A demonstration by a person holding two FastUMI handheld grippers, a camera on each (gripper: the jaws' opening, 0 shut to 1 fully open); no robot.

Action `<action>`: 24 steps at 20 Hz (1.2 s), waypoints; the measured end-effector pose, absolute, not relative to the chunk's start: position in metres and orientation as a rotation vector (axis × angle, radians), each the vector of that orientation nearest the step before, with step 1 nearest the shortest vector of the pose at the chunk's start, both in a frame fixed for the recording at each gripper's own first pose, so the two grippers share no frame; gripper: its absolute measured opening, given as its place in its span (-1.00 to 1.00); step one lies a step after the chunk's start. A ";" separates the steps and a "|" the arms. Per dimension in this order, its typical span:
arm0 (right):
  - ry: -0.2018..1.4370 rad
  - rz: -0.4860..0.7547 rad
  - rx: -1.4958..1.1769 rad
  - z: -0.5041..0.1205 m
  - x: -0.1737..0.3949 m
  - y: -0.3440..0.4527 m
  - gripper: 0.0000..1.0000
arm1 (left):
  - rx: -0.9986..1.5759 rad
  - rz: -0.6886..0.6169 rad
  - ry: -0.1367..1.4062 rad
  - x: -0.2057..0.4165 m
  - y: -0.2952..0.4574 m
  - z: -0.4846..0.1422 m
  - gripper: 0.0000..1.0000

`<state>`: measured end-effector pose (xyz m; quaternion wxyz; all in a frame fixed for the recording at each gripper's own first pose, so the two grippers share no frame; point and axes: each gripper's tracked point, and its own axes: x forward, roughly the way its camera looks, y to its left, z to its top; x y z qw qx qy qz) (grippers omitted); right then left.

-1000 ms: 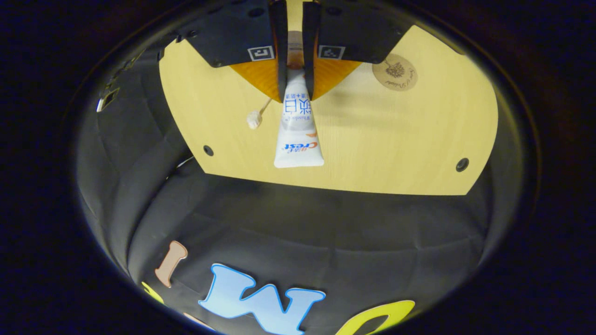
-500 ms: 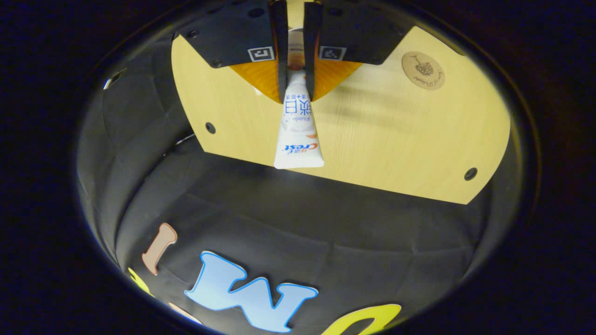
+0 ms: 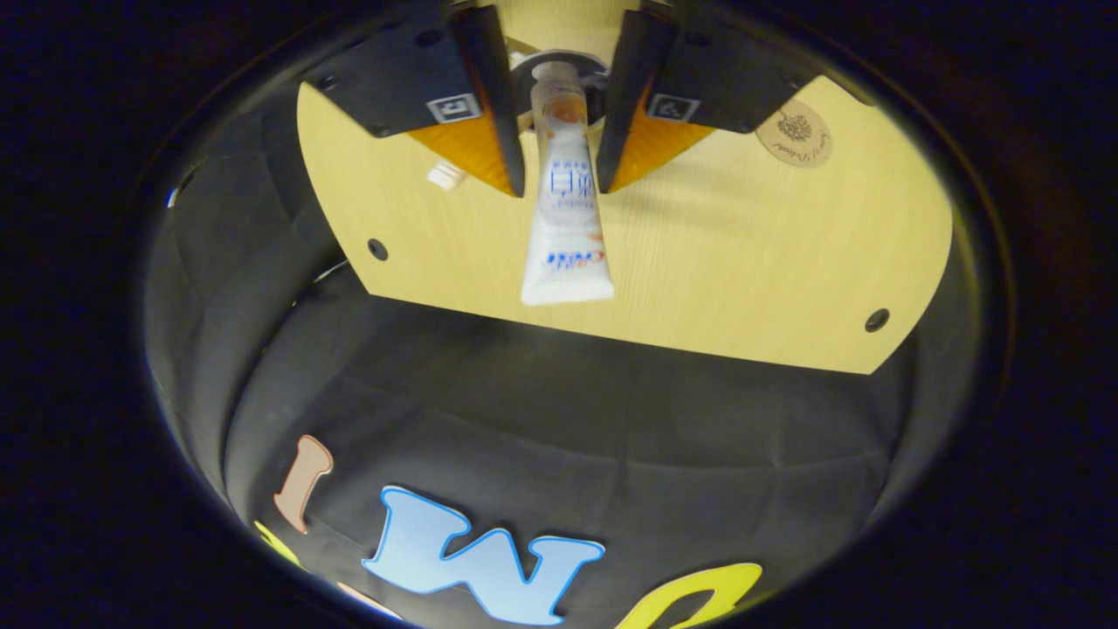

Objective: Put the toothbrush and toothpaste on the desktop into the cup, then pick up the cup and place it on the coaster on the desktop.

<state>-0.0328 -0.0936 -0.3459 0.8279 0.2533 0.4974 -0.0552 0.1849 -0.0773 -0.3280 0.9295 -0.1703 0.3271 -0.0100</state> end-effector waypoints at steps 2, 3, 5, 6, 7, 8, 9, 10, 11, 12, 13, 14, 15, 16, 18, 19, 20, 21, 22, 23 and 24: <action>1.057 -0.105 0.535 -0.348 -0.031 -0.090 -0.88 | -0.321 -0.009 0.664 0.184 -0.075 -0.327 0.80; 1.058 -0.097 0.535 -0.348 -0.031 -0.090 -0.88 | -0.313 -0.008 0.667 0.184 -0.075 -0.327 0.83; 1.055 -0.083 0.535 -0.347 -0.029 -0.085 -0.88 | -0.312 0.001 0.672 0.180 -0.072 -0.325 0.87; 1.053 -0.076 0.534 -0.346 -0.027 -0.083 -0.88 | -0.313 0.006 0.671 0.178 -0.069 -0.324 0.87; 1.049 -0.067 0.532 -0.345 -0.027 -0.081 -0.88 | -0.317 0.011 0.667 0.176 -0.067 -0.321 0.87; 1.047 -0.058 0.528 -0.343 -0.027 -0.078 -0.88 | -0.319 0.014 0.662 0.174 -0.064 -0.317 0.87; 1.044 -0.048 0.524 -0.341 -0.026 -0.075 -0.88 | -0.316 0.020 0.654 0.172 -0.060 -0.313 0.87; 1.042 -0.039 0.517 -0.338 -0.024 -0.072 -0.88 | -0.310 0.025 0.645 0.168 -0.054 -0.309 0.87; 1.039 -0.030 0.512 -0.337 -0.022 -0.068 -0.88 | -0.302 0.031 0.635 0.164 -0.048 -0.303 0.87; 1.035 -0.020 0.506 -0.335 -0.020 -0.065 -0.88 | -0.293 0.038 0.624 0.160 -0.040 -0.296 0.87; 1.033 -0.011 0.499 -0.333 -0.018 -0.060 -0.88 | -0.286 0.047 0.612 0.155 -0.031 -0.290 0.86; 1.029 0.000 0.492 -0.332 -0.015 -0.056 -0.88 | -0.282 0.057 0.603 0.149 -0.021 -0.284 0.87; 1.027 0.008 0.483 -0.331 -0.012 -0.051 -0.88 | -0.280 0.068 0.596 0.143 -0.011 -0.279 0.86; 1.025 0.017 0.474 -0.329 -0.009 -0.046 -0.88 | -0.281 0.080 0.592 0.136 0.000 -0.276 0.86; 1.033 0.040 0.467 -0.328 -0.003 -0.035 -0.89 | -0.293 0.110 0.589 0.121 0.022 -0.272 0.86; 1.034 0.054 0.466 -0.328 0.000 -0.029 -1.00 | -0.299 0.130 0.589 0.112 0.034 -0.272 0.86; 1.033 0.070 0.458 -0.328 0.005 -0.023 -0.89 | -0.301 0.149 0.591 0.103 0.046 -0.272 0.86; 1.038 0.086 0.444 -0.329 0.008 -0.017 -0.77 | -0.301 0.167 0.591 0.093 0.057 -0.274 0.96; 1.042 0.094 0.416 -0.330 0.010 -0.015 -0.65 | -0.297 0.185 0.597 0.080 0.069 -0.277 0.96; 1.041 0.107 0.386 -0.331 0.015 -0.010 -0.85 | -0.293 0.202 0.606 0.067 0.080 -0.282 0.87; 1.043 0.118 0.354 -0.333 0.019 -0.006 -0.57 | -0.292 0.218 0.618 0.054 0.090 -0.286 0.87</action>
